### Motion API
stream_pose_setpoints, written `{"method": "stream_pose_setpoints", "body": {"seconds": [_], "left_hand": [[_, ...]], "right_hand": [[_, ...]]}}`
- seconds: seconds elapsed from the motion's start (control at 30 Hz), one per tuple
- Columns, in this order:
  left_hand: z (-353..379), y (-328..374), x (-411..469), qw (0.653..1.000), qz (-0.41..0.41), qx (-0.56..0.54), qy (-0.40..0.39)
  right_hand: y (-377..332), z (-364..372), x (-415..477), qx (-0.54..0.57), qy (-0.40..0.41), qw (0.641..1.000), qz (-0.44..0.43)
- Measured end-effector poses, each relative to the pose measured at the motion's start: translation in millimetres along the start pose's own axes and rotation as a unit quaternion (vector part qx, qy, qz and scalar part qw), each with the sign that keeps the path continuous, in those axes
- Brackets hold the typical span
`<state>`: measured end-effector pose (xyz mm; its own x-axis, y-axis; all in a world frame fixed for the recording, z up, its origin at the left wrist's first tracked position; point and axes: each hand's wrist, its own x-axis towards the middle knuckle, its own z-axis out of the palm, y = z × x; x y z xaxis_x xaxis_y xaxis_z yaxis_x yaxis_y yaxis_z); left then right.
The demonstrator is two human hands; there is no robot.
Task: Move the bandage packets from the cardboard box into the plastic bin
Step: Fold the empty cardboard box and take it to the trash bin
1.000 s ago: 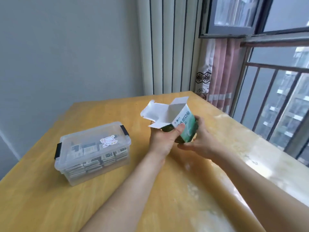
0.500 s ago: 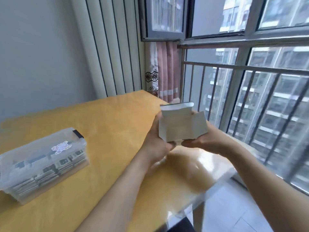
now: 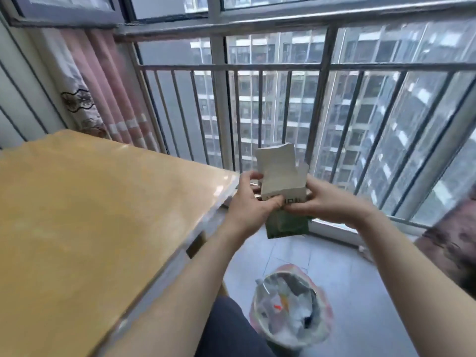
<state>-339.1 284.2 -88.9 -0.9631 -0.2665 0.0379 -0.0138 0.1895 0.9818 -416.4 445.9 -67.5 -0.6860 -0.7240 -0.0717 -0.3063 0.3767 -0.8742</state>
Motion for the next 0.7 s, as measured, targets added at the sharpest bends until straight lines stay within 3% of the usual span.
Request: {"method": "stream_pose_setpoints", "body": {"seconds": [0.2,0.37,0.53,0.63,0.7], "left_hand": [[70,-74,13,0.981,-0.187,0.004,-0.043],[108,-145,11,0.946,-0.314,-0.01,-0.073],[129,-196,10,0.926,-0.37,0.024,-0.071],[137,-253,19,0.911,-0.392,0.103,-0.07],[136,-255,16,0.903,-0.385,0.175,-0.082]], "right_hand": [[105,5,-14,0.048,-0.006,0.992,0.115],[197,41,-13,0.069,-0.022,0.969,0.238],[241,70,-16,0.074,0.006,0.955,0.288],[267,82,-15,-0.008,0.038,0.935,0.351],[279,88,-17,-0.037,0.051,0.924,0.377]]}}
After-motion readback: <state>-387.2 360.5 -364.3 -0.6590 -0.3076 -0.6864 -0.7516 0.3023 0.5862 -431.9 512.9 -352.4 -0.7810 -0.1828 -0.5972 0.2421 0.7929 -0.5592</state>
